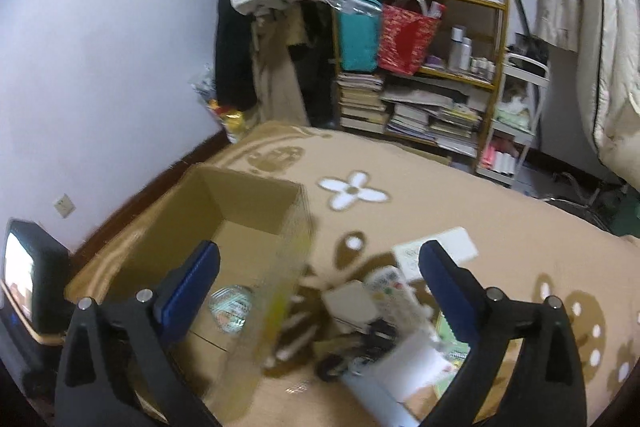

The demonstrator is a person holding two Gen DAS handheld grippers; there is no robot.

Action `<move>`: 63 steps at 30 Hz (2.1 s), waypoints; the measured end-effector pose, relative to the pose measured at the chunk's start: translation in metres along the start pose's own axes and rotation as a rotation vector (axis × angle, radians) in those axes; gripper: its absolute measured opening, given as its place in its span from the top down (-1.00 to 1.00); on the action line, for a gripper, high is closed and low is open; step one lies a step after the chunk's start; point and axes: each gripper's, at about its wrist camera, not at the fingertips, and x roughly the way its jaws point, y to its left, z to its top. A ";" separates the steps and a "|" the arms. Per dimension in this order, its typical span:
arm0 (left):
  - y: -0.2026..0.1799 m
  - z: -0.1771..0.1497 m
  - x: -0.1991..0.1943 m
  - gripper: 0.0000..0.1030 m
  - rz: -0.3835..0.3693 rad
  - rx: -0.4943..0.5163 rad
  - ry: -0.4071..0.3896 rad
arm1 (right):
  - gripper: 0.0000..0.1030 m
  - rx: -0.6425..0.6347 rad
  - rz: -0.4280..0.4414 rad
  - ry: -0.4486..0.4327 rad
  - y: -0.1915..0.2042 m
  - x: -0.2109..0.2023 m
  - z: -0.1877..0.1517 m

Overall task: Organize rigid objects
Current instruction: 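Move the right tool back to the items and grasp the white power bank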

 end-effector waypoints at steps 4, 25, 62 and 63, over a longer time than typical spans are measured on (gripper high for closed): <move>0.000 0.000 0.000 0.68 0.004 0.001 0.001 | -1.00 0.016 -0.034 0.040 -0.019 0.007 -0.016; -0.003 -0.001 0.002 0.67 0.022 0.020 -0.003 | -0.68 0.165 -0.135 0.158 -0.073 0.033 -0.073; -0.003 -0.002 0.002 0.66 0.029 0.027 -0.006 | -0.23 0.400 -0.179 0.334 -0.087 0.071 -0.088; -0.003 -0.002 0.002 0.66 0.031 0.029 -0.006 | -0.22 0.396 -0.179 0.333 -0.087 0.070 -0.088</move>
